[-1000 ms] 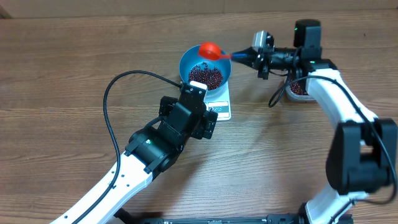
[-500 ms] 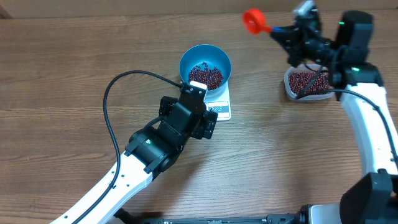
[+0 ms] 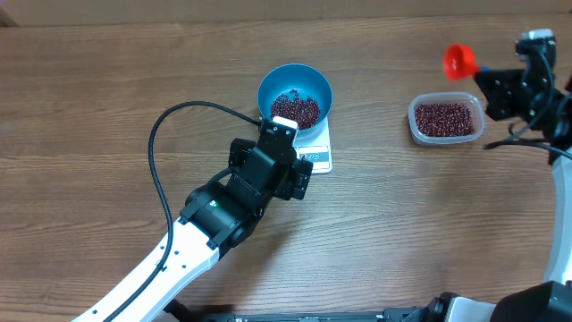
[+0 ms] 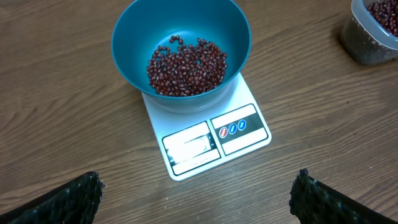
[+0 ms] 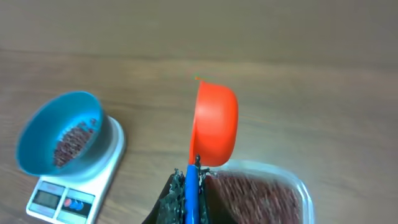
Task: Scoop item into bowl and weigh 150g on scale
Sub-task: 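Move the empty scoop back right to the bean tub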
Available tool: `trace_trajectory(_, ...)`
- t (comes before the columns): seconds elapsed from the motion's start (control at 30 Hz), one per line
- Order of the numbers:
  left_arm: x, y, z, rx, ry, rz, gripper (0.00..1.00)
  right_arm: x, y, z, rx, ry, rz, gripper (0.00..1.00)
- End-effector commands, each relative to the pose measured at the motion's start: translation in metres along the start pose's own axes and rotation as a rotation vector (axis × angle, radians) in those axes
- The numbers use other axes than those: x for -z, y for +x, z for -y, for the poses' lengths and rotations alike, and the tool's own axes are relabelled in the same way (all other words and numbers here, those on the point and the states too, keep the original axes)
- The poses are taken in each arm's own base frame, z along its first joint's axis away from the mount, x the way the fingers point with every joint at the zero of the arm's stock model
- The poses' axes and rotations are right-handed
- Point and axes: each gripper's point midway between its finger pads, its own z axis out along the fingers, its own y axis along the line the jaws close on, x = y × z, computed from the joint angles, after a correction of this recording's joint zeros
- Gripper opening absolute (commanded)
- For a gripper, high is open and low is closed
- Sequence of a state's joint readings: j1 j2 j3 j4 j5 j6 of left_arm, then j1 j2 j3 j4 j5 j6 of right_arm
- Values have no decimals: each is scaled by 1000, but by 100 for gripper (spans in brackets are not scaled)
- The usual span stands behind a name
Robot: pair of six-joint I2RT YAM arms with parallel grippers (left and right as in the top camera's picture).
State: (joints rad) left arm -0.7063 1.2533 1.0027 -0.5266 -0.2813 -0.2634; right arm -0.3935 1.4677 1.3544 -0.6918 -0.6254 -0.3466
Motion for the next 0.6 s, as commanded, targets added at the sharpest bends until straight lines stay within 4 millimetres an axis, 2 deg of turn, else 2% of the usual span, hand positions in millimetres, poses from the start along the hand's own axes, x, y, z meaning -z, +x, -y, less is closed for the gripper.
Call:
trace_trajectory(0.0,-4,4,-2,9,-16,-9,100,15,5,15,-23,110,-38,4)
trace_trajectory(0.17,-4,4,-2,9,-16,-9,100,20,34,26,-77,200,-163,4)
trace_trajectory(0.57,-4,4,-2,9,-16,-9,100,17,58,21,-128,177,-246,4)
